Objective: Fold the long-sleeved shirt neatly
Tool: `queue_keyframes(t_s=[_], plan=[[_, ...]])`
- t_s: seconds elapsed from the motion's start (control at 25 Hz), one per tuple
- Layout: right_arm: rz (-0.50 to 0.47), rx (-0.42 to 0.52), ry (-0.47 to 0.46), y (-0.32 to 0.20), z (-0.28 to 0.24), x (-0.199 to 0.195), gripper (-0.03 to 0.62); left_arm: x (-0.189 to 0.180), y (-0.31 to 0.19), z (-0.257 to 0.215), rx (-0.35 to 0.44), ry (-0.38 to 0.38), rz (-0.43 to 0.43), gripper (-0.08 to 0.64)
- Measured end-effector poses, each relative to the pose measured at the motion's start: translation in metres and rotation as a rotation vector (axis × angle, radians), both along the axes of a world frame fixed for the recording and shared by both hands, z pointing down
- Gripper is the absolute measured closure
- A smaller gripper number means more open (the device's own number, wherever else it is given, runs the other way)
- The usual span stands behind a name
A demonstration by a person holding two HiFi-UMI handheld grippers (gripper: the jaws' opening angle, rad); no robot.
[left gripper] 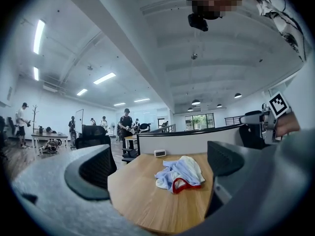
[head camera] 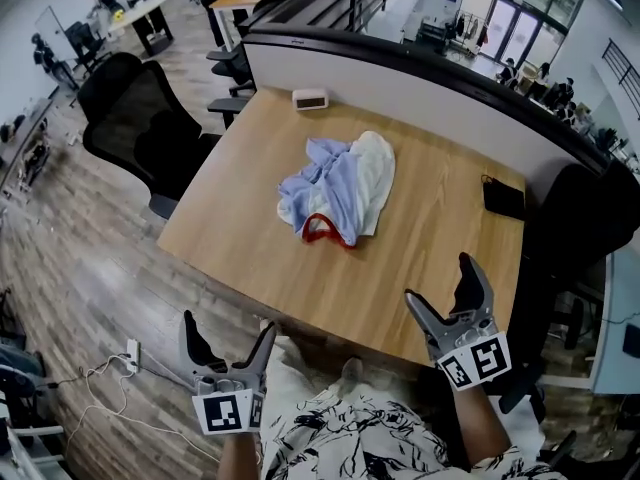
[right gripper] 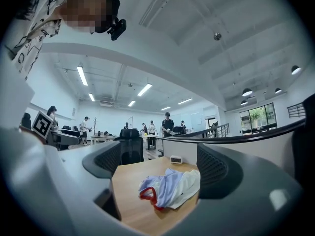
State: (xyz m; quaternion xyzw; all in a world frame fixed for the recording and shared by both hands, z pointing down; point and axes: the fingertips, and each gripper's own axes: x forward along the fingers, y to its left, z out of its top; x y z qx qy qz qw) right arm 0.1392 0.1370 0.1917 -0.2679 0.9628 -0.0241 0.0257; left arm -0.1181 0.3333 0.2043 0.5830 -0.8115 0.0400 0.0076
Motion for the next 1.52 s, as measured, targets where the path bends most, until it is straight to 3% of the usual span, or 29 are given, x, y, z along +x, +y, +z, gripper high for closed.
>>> queue_keyframes(t_s=[0.24,0.56,0.68,0.84,1.0,1.2,1.28,1.36,1.52], plan=[[0.108,0.015,0.016,-0.043,0.008,-0.033,0.109,-0.054,-0.071,0.011,-0.007,-0.003,0.116,-0.041],[0.291,-0.007,0.027,-0.085,0.006,-0.084,0.11,-0.132,-0.172,0.0,-0.047,-0.097,0.34,-0.041],[0.353,-0.032,0.04,-0.091,0.011,-0.101,0.11,-0.144,-0.2,0.003,-0.06,-0.083,0.433,-0.041],[0.443,-0.061,0.073,-0.087,0.022,-0.114,0.11,-0.146,-0.233,0.003,-0.018,-0.075,0.583,-0.041],[0.476,-0.077,0.151,-0.082,0.041,-0.118,0.109,-0.145,-0.252,0.029,-0.133,-0.059,0.655,-0.041],[0.417,-0.084,0.303,-0.083,0.073,-0.123,0.109,-0.125,-0.265,0.06,-0.201,-0.071,0.748,-0.041],[0.367,-0.071,0.345,-0.09,0.087,-0.127,0.109,-0.116,-0.269,0.074,-0.22,-0.136,0.789,-0.041],[0.299,-0.038,0.403,-0.097,0.103,-0.133,0.11,-0.105,-0.272,0.092,-0.253,-0.251,0.852,-0.041],[0.099,0.002,0.643,-0.099,0.155,-0.144,0.114,-0.083,-0.269,0.139,-0.347,-0.347,0.938,-0.041]])
